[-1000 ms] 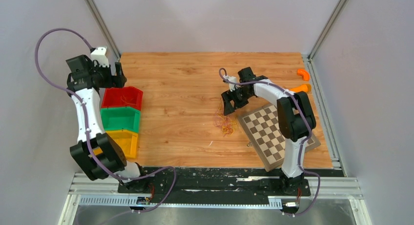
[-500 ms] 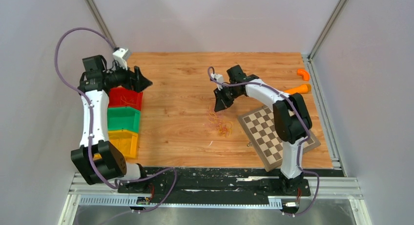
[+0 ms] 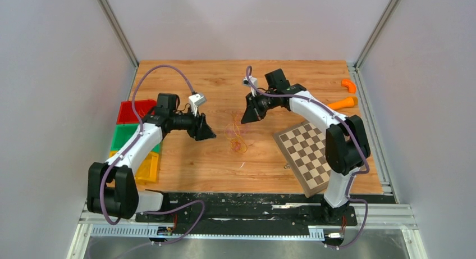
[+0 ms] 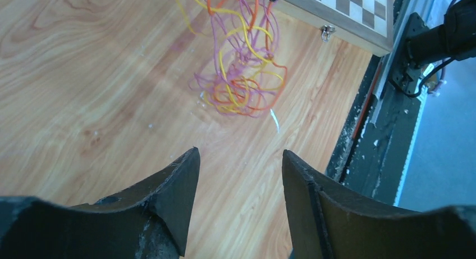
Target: Untangle the cables
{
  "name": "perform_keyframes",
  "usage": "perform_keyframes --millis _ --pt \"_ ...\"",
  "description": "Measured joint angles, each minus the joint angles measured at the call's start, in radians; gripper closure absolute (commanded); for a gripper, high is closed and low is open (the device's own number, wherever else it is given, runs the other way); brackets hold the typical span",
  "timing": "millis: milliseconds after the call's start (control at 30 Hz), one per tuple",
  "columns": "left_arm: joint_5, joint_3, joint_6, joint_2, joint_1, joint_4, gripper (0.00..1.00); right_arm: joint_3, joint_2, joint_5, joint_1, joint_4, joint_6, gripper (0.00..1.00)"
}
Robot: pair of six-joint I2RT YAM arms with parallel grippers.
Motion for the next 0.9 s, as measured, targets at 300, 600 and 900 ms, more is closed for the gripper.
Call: perform_keyframes --millis 300,600,900 --pt "-0.002 -0.002 -0.037 0.134 -0.066 0.177 0.54 -0.048 0.001 -0.029 0.000 0.011 0.025 1.00" --pt "0.022 -0.009 -0.166 0.197 -0.083 0.315 0.54 -0.061 0.003 -0.046 0.000 0.031 0.040 1.00" --pt "0.050 -0.009 -0.205 0.225 -0.116 0.374 0.52 -0.063 0.016 -0.055 0.002 0.042 0.045 1.00"
